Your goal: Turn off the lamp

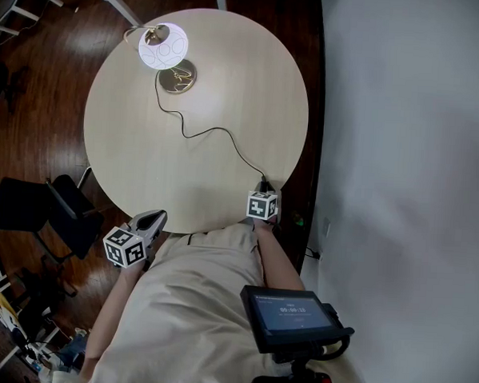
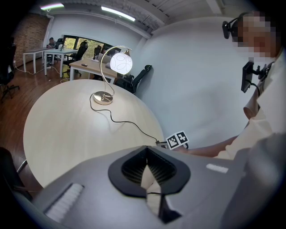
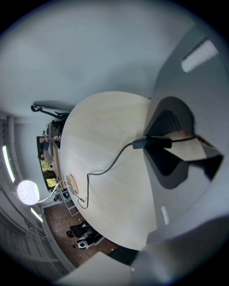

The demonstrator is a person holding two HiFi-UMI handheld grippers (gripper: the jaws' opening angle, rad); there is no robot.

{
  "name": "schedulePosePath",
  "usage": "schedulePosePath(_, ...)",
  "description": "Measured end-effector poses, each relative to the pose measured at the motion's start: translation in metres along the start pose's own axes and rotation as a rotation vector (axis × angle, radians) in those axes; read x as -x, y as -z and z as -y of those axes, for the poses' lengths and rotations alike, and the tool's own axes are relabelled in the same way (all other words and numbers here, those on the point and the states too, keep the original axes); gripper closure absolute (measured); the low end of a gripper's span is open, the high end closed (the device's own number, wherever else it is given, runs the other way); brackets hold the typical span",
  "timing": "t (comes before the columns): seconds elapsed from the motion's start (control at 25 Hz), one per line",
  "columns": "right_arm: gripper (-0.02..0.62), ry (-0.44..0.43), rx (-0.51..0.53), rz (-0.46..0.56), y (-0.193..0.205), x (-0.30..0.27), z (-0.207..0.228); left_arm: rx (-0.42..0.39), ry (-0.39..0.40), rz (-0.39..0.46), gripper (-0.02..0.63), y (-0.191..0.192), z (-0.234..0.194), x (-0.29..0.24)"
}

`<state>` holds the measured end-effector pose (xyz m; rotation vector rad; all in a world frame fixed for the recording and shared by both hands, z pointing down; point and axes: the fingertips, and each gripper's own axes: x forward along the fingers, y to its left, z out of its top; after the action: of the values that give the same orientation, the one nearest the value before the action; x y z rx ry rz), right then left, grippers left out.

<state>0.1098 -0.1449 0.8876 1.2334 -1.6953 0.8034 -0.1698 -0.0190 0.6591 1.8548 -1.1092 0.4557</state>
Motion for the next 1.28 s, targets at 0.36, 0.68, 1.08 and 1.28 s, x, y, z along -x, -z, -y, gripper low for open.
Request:
schedulePosePath(0.36,0.523,-0.016,0.069,-0.002,-0.001,-0.003,-0.002,0.006,0.004,0.020,0.601,0.003,-0.002,0.001)
schedulePosePath(0.68,0.526,0.012,0.190,-0.052,-0.002,-0.006,-0.007,0.022,0.002,0.053,0.601,0.008,-0.009,0.010)
schedulePosePath(1.08,0.503,0.003,0.219,-0.017,0.004,-0.011,-0.009,0.049,-0.003,0.063,0.601,0.018,-0.017,0.015)
schedulePosePath(1.28,0.466,-0.009,0.221,0.014,0.001,-0.007,-0.011,0.050,0.003,0.063,0.601,0.019,-0.017,0.014)
